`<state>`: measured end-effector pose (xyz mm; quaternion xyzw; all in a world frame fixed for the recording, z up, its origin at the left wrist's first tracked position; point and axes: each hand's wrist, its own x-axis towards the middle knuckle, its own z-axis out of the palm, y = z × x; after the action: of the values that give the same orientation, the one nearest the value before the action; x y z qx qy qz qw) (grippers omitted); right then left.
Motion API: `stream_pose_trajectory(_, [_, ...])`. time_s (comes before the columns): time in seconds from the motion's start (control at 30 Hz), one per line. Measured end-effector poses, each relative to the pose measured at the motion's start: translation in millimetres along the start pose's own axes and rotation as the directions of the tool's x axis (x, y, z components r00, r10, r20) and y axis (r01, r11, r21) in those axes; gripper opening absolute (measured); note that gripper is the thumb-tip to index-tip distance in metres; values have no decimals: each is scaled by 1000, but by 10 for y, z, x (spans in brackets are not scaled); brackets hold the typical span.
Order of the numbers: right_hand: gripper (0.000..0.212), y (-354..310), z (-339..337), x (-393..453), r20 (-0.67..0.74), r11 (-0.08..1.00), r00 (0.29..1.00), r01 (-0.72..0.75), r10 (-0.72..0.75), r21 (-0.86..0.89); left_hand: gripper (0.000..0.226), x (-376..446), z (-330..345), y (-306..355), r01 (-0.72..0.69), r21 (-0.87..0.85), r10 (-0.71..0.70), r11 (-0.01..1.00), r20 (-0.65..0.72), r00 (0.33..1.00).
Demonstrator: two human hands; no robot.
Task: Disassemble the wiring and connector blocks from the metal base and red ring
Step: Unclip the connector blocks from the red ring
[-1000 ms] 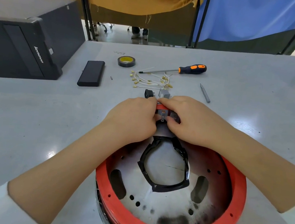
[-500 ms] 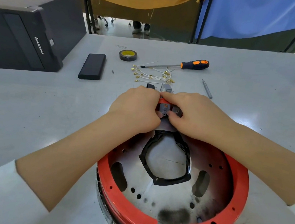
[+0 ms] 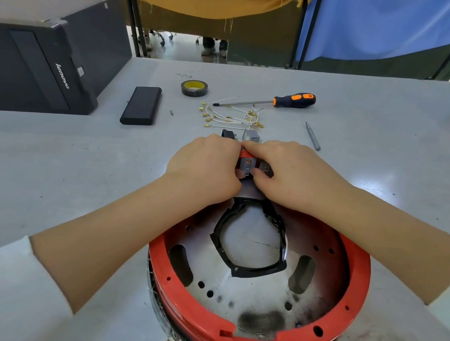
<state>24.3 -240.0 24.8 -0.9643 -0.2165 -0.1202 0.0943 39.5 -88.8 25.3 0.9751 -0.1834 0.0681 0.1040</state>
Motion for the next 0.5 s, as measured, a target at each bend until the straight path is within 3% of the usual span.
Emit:
stream_pose_trajectory(0.17, [55,-6,-39,-9,4,999,1000,21,-21,50,30,19,12,-84,-20,-112,30,993,89,996])
stream_pose_trajectory(0.37, [51,-26,-12,8,3,1000,1000,12,-12,-7,12,40,18,-62,20,-87,-16,996,45,999])
stream_pose_trajectory(0.5, [53,-1,-11,15,15,1000,1000,15,-15,19,14,27,18,-49,39,-54,-38,998,13,999])
